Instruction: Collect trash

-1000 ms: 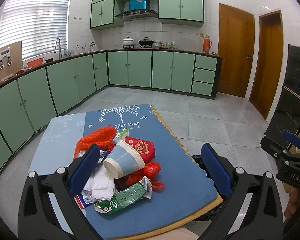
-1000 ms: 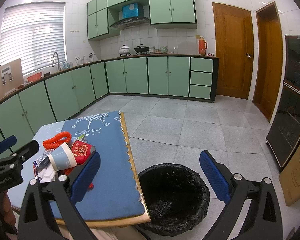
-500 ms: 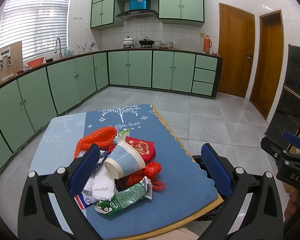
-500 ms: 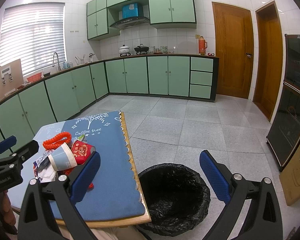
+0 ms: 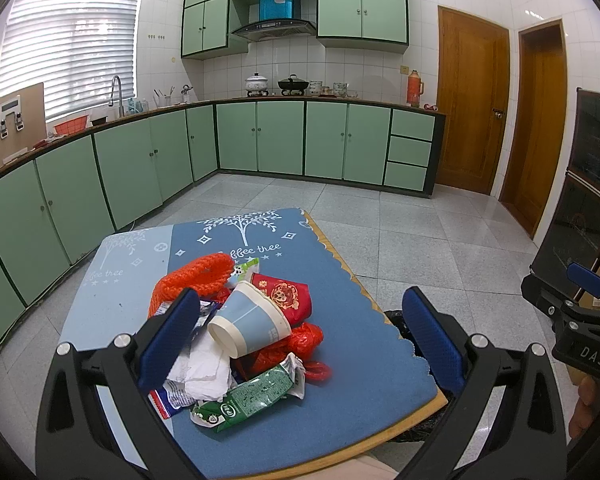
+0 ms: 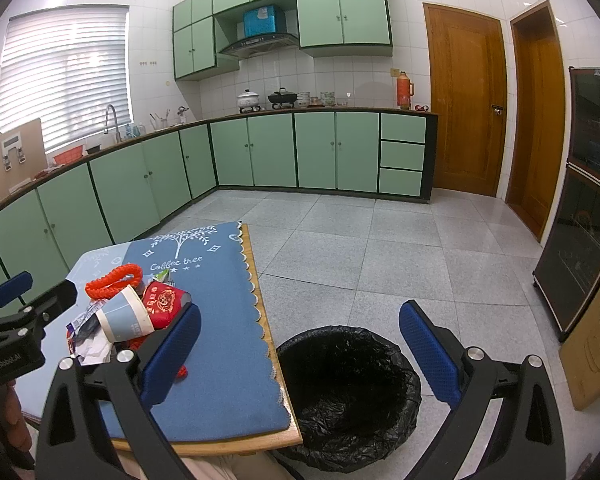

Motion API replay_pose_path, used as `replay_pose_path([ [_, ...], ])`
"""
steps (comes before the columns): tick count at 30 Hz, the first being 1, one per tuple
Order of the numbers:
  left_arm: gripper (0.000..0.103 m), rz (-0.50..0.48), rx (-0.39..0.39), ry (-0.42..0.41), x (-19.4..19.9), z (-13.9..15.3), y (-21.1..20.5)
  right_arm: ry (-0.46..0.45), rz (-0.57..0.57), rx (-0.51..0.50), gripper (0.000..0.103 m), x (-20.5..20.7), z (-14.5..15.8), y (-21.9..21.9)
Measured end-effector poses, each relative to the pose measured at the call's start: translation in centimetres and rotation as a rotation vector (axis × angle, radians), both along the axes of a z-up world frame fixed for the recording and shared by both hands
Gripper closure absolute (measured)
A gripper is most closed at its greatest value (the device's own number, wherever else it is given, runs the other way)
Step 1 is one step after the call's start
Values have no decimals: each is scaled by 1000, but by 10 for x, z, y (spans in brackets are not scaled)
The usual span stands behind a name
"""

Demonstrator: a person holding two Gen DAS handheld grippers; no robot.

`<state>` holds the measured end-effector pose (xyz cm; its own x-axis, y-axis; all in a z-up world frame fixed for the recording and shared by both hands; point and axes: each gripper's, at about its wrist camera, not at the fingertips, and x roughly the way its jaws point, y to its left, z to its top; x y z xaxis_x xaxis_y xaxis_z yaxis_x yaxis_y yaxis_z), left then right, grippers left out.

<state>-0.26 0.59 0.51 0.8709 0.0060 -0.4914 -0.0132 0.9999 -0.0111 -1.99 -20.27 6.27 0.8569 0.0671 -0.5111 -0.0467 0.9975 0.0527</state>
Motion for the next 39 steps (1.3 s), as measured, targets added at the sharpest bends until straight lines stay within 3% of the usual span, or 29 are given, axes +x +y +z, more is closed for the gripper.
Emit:
replay_pose_path([
  [39, 5, 2, 0, 1, -2, 4, 4, -4, 4, 7, 6, 3, -4, 1],
])
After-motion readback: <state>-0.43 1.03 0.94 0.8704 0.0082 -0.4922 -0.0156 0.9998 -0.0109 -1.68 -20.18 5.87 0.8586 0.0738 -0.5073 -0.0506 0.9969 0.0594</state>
